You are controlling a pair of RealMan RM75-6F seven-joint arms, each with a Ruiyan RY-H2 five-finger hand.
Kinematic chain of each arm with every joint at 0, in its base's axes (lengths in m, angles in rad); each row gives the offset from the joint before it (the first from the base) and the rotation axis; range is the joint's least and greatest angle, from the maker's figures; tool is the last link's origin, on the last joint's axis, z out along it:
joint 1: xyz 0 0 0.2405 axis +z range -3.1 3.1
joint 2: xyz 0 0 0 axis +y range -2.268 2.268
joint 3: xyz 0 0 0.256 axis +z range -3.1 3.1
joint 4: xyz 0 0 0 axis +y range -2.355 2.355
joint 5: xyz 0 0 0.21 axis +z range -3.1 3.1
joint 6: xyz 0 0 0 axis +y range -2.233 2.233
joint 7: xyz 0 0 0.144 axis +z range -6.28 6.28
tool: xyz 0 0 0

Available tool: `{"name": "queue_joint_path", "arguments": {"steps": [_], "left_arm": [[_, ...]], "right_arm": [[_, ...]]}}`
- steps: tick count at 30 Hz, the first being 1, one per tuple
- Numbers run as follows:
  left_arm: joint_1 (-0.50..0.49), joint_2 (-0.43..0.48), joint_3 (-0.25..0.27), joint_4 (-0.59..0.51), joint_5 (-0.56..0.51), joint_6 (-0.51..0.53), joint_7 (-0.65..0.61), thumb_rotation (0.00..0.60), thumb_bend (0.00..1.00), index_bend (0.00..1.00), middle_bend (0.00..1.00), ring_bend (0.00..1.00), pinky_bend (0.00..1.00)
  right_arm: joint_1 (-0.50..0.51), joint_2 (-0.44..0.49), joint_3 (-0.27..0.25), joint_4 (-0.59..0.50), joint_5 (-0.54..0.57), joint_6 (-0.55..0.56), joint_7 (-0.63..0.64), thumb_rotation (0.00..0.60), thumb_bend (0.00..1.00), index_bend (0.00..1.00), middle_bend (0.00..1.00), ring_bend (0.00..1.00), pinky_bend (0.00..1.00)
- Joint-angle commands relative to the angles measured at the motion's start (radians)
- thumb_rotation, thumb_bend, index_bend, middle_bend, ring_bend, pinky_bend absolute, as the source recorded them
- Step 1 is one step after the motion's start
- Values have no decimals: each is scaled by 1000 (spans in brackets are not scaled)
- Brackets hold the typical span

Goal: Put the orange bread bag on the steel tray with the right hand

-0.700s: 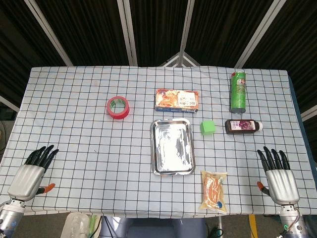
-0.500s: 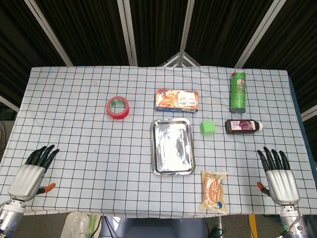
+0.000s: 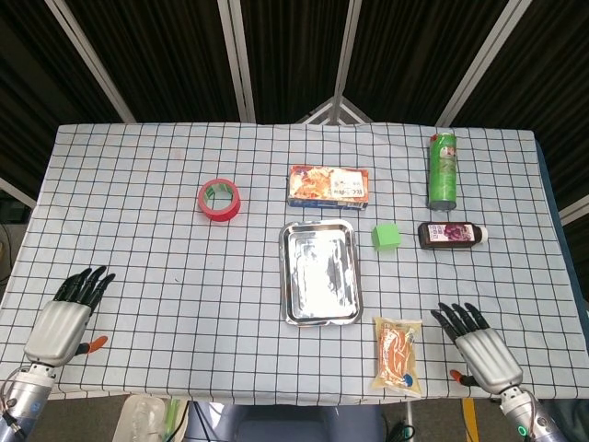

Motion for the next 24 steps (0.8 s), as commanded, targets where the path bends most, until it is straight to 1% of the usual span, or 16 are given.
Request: {"name": "queue_joint_path", "arguments": {"steps": [1, 6, 9, 14, 21, 23, 24], "left_arm": [[-5, -14, -7, 0, -22, -13, 29, 600, 82, 0, 0, 0, 92], [-10, -27, -12, 0, -47, -25, 56, 600, 82, 0, 0, 0, 92], [-10, -28, -10, -2, -46, -25, 61, 600, 82, 0, 0, 0, 92], [-10, -22, -7, -3, -41, -20, 52, 600, 82, 0, 0, 0, 92], [-12, -17, -6, -5, -45, -23, 46, 600, 82, 0, 0, 0, 92], [-13, -17, -6, -5, -47, -23, 46, 600, 82, 0, 0, 0, 92], [-13, -17, -6, -5, -48, -24, 46, 600, 82, 0, 0, 0, 92]], "right_arm": [[44, 0, -10, -9, -26, -54, -1, 600, 243, 0, 0, 0, 0], [71, -37, -4, -26, -54, -71, -27, 600, 243, 0, 0, 0, 0], [83, -54, 1, -44, -50, -90, -60, 600, 242, 0, 0, 0, 0], [101, -84, -6, -78, -21, -154, -132, 600, 243, 0, 0, 0, 0], [124, -132, 0, -90, 39, -224, -238, 600, 243, 0, 0, 0, 0], [130, -142, 2, -94, 54, -236, -264, 600, 243, 0, 0, 0, 21], [133, -147, 4, -96, 62, -241, -276, 600, 243, 0, 0, 0, 57]]}}
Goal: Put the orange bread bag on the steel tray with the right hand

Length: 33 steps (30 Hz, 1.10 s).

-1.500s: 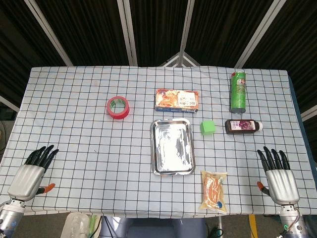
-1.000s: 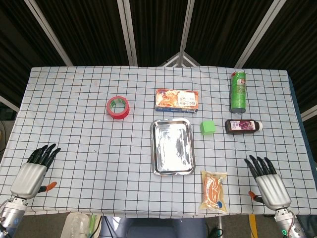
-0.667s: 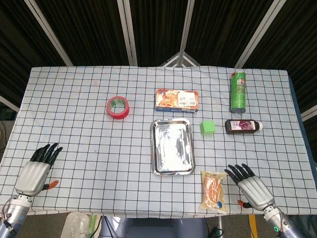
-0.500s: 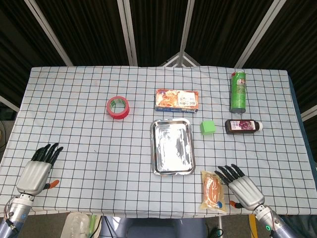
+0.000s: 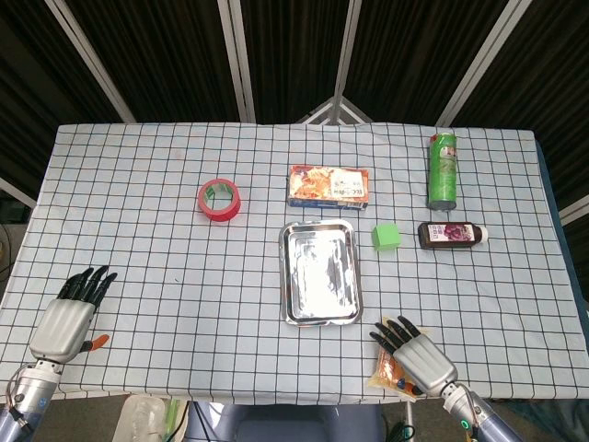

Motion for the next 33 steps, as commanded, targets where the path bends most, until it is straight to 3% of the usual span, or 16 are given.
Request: {"name": "queue_joint_path", "arguments": {"steps": [1, 3, 5, 7, 10, 13, 18, 21, 27, 33], "left_arm": [[0, 0, 0, 0, -2, -1, 1, 600, 82, 0, 0, 0, 92], [-1, 0, 0, -1, -2, -1, 1, 600, 82, 0, 0, 0, 92], [-1, 1, 2, -2, -2, 0, 1, 600, 82, 0, 0, 0, 92], [-1, 1, 2, -3, -1, 1, 1, 600, 82, 0, 0, 0, 92], [0, 3, 4, -4, 2, 4, -1, 600, 82, 0, 0, 0, 92], [0, 4, 4, -5, 3, 6, -2, 600, 82, 0, 0, 0, 92], [-1, 4, 5, -5, 2, 5, -2, 600, 82, 0, 0, 0, 92], [0, 5, 6, -7, 4, 9, -3, 600, 82, 0, 0, 0, 92], [-1, 7, 7, -9, 4, 8, -6, 600, 82, 0, 0, 0, 92], [-1, 13, 8, -10, 8, 12, -17, 600, 82, 0, 0, 0, 92]], "right_arm": [[12, -20, 5, -10, 27, -20, -37, 600, 242, 0, 0, 0, 115], [14, -27, 8, -14, 34, -20, -49, 600, 243, 62, 55, 32, 268], [16, -31, 8, -19, 40, -18, -57, 600, 248, 243, 243, 181, 463], [18, -32, 5, -22, 45, -19, -64, 600, 260, 389, 403, 318, 564], [18, -37, 3, -21, 41, -9, -82, 600, 275, 550, 526, 413, 636], [14, -47, 3, -21, 20, 20, -92, 600, 279, 641, 586, 449, 670], [14, -45, 7, -38, -7, 54, -106, 600, 280, 654, 595, 453, 674], [31, -26, 41, -104, 14, 59, -169, 600, 279, 653, 594, 453, 674], [108, -50, 149, -201, 166, 4, -308, 600, 280, 654, 595, 453, 674], [219, -141, 255, -187, 358, -47, -421, 600, 280, 654, 594, 452, 674]]}}
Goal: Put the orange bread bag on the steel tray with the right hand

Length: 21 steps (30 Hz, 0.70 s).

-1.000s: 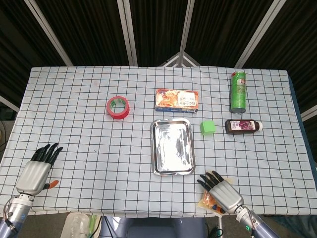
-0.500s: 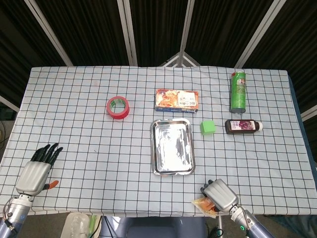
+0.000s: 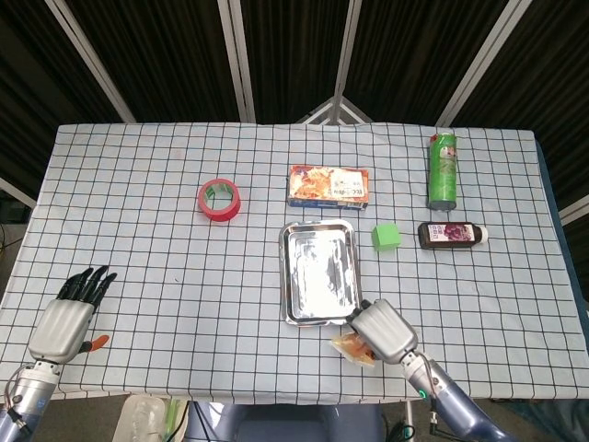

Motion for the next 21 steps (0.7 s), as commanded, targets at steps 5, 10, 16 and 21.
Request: {"name": "queue_joint_path", "arguments": {"steps": [5, 10, 16, 21], "left_arm": [[-2, 9, -3, 3, -3, -1, -21, 600, 82, 0, 0, 0, 92], [-6, 17, -6, 7, -7, -7, -41, 600, 82, 0, 0, 0, 92], [-1, 27, 0, 4, 8, 5, -60, 600, 82, 0, 0, 0, 92], [4, 31, 4, 7, 23, 20, -73, 600, 82, 0, 0, 0, 92]], "right_arm": [[172, -142, 125, 55, 269, -58, -137, 600, 283, 654, 594, 453, 674], [275, -237, 177, 135, 429, -64, -171, 600, 293, 654, 594, 453, 674], [382, -317, 214, 233, 566, -47, -195, 600, 314, 654, 595, 453, 673], [422, -325, 208, 274, 618, -37, -186, 600, 314, 653, 594, 453, 674]]}}
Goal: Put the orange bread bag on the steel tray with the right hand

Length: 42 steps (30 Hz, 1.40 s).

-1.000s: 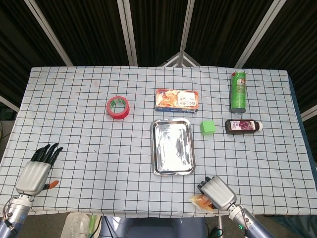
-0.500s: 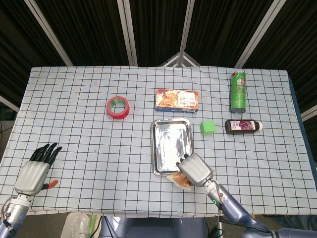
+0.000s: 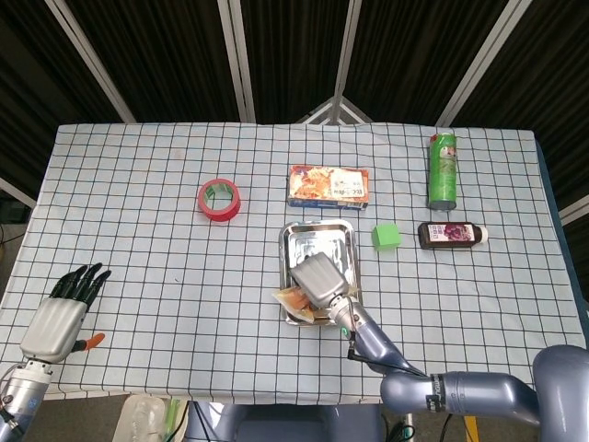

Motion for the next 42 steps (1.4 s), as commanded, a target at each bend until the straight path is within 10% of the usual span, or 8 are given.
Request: {"name": "queue_joint_path", "arguments": {"steps": [1, 8, 22, 28, 35, 42], "left_arm": [[3, 2, 0, 2, 0, 4, -6, 600, 82, 0, 0, 0, 92], [2, -6, -4, 0, -14, 0, 12, 600, 82, 0, 0, 0, 92], [-4, -16, 0, -5, -10, -11, 37, 600, 82, 0, 0, 0, 92], [6, -10, 7, -10, 16, 15, 27, 600, 82, 0, 0, 0, 92], [16, -38, 11, 43, 128, 106, -36, 600, 82, 0, 0, 0, 92], [23, -54, 22, 54, 179, 137, -34, 600, 82, 0, 0, 0, 92]], "right_arm": [[22, -3, -4, 21, 22, 13, 6, 600, 315, 629, 580, 450, 673], [29, 33, -29, 3, 27, 52, 24, 600, 314, 0, 35, 17, 306], [-47, 210, -88, -227, -4, 235, 72, 600, 287, 0, 0, 0, 189], [-199, 366, -245, -384, -226, 409, 93, 600, 287, 0, 0, 0, 158], [-575, 386, -548, -57, -796, 822, 478, 600, 286, 0, 0, 0, 2], [-705, 395, -492, 96, -654, 877, 613, 600, 286, 0, 0, 0, 0]]}}
